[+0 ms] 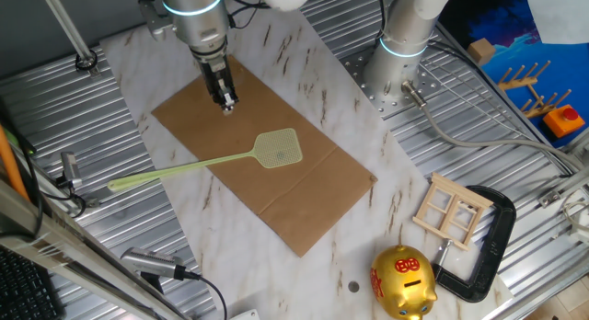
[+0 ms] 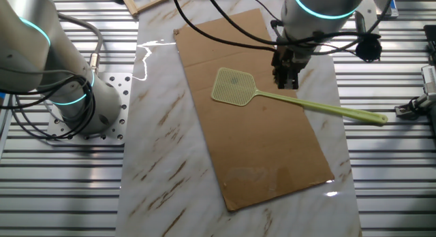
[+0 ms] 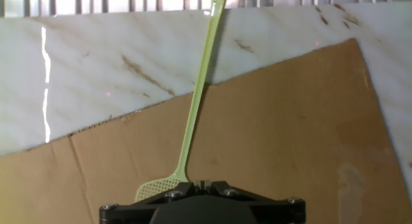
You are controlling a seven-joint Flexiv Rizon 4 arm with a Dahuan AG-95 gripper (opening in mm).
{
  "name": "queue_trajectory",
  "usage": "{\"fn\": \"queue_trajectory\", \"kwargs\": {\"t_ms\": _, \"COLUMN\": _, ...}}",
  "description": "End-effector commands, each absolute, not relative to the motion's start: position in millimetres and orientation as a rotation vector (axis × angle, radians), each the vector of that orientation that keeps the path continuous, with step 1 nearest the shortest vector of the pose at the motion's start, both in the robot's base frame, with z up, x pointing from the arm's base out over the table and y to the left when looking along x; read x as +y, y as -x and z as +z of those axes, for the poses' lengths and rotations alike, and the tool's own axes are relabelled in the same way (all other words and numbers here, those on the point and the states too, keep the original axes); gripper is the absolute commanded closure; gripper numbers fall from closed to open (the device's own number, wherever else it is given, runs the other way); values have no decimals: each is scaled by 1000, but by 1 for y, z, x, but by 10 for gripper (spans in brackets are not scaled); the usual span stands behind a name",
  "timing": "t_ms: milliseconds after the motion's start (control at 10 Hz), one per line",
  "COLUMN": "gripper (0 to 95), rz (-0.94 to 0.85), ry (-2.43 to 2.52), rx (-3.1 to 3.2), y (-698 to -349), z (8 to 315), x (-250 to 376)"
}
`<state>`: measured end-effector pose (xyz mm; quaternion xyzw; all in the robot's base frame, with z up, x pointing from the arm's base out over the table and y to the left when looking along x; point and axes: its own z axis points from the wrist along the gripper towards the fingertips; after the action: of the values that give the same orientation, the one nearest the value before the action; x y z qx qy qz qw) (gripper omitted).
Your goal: Swat with a flyswatter
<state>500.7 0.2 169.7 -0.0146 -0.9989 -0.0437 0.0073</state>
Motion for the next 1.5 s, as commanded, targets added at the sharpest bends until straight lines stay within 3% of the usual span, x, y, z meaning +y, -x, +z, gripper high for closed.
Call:
{"fn": "queue_trajectory", "kwargs": {"t_ms": 100, "gripper": 950, "rz": -143, "ry": 76, "rx": -3143, "y": -504, "z": 165, "x": 1}}
{"fn": "queue_trajectory", "kwargs": {"t_ms": 900, "gripper": 950, "rz": -190, "ry": 43, "rx": -3142, "y": -579, "z": 116, "x": -17}}
{"fn": "queue_trajectory", "kwargs": {"t_ms": 1500, "gripper": 950, "rz": -174, "ry": 55, "rx": -3143, "y": -612, "z": 89, "x": -22}}
